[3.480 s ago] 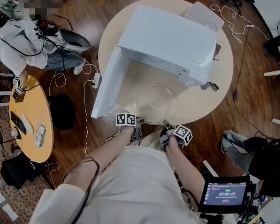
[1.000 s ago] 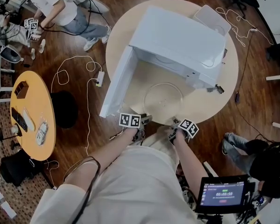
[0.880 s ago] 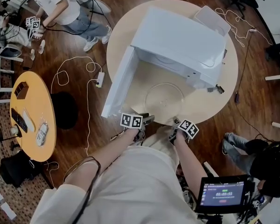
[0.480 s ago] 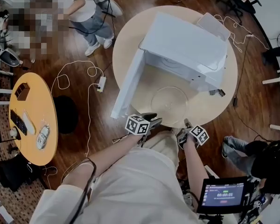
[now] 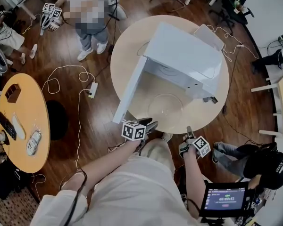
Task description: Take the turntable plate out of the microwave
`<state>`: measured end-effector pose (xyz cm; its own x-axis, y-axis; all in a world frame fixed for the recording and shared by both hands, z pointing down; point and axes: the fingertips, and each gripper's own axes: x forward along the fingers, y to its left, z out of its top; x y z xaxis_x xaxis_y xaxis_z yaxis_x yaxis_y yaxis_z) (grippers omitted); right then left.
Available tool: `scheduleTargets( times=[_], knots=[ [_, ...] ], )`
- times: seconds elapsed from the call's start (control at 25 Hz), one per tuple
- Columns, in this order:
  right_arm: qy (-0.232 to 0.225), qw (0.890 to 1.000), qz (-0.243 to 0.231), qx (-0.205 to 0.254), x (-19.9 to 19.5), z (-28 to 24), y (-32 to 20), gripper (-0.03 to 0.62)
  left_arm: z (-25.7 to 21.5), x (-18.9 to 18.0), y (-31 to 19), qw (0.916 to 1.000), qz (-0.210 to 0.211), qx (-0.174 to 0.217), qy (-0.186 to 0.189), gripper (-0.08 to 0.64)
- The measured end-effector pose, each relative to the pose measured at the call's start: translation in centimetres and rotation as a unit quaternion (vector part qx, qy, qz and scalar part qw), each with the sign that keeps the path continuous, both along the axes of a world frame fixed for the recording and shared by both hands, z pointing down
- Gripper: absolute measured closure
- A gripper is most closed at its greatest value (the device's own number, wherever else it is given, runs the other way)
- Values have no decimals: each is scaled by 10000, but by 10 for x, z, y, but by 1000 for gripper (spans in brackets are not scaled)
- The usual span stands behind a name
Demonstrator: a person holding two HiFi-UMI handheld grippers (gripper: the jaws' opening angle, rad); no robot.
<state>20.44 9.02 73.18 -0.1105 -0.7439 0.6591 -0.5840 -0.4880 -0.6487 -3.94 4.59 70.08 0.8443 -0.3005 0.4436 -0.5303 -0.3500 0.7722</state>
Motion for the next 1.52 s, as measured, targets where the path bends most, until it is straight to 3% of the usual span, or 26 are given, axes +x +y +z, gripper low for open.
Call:
scheduleTargets(
  times=[0.32,0.52,0.84,1.08,1.36,1.52],
  knots=[
    [347,9933,-460,1005,-7,-57,-27,448,-18,-1,-13,9993,-282,84,243,377],
    [241,9893,-626,1295,-13,-68,-38,448,-23,-2,-22,9987,-429,111,241,379],
    [433,9819,-892,1615,-4,-94,-19,448,-20,3,-28,9976,-643,227,-109,396],
    [198,9799,-640,1879,19,-111,3,448,-35,14,-26,9960,-602,559,-350,413],
    [301,9678,-1107,2239,24,-146,27,448,-49,23,-9,9947,-824,519,-322,413],
    [48,9609,-1150,2518,20,-170,40,448,-49,22,9,9944,-906,403,-360,413]
  ],
)
